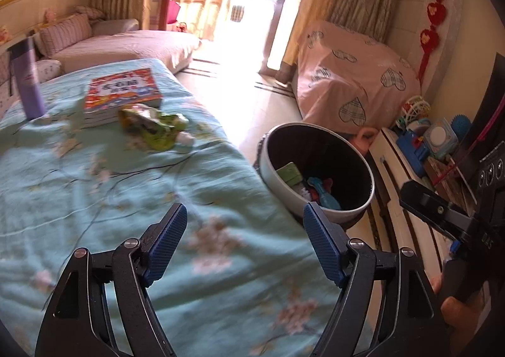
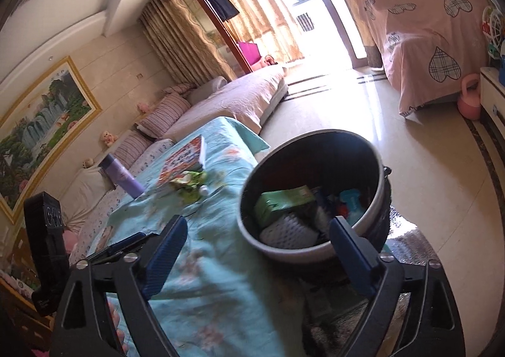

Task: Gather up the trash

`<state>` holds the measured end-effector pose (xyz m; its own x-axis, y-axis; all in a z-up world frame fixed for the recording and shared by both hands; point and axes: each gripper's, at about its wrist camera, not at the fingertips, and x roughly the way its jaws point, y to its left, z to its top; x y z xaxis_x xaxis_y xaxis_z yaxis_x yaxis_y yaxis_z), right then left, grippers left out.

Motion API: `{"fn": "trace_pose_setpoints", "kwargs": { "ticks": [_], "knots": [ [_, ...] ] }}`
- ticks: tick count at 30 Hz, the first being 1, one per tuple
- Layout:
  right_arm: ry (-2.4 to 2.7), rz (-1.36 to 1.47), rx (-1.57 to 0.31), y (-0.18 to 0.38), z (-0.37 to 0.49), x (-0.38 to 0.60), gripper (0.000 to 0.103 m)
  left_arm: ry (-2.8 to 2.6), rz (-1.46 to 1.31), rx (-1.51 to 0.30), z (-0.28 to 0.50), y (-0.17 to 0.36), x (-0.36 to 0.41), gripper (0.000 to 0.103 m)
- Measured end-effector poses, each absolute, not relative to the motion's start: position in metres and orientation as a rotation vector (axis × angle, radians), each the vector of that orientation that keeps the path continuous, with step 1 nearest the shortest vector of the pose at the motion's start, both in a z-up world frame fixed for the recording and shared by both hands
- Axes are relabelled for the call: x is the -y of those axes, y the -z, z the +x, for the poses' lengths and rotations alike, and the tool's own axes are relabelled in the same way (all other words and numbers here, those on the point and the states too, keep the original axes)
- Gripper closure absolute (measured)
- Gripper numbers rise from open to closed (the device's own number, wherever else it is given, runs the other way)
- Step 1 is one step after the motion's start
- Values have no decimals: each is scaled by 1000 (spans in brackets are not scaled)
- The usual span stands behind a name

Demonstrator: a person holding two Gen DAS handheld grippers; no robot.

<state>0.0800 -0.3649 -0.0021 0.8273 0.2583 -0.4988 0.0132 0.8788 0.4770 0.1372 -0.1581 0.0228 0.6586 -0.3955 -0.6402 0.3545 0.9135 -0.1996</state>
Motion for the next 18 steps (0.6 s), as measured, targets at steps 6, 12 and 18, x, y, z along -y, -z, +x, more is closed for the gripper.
{"fn": "trace_pose_setpoints", "kwargs": {
  "ticks": [6,12,18],
  "knots": [
    [-119,391,-538,-5,49,320,3,377,-105,-645,95,-31,118,21],
    [-4,153,-274,-39,-7,280,0,234,-106,-460,46,-35,88,0],
    [-1,95,-252,-21,-18,264,0,147,-53,-387,19,-18,71,0]
  ]
}}
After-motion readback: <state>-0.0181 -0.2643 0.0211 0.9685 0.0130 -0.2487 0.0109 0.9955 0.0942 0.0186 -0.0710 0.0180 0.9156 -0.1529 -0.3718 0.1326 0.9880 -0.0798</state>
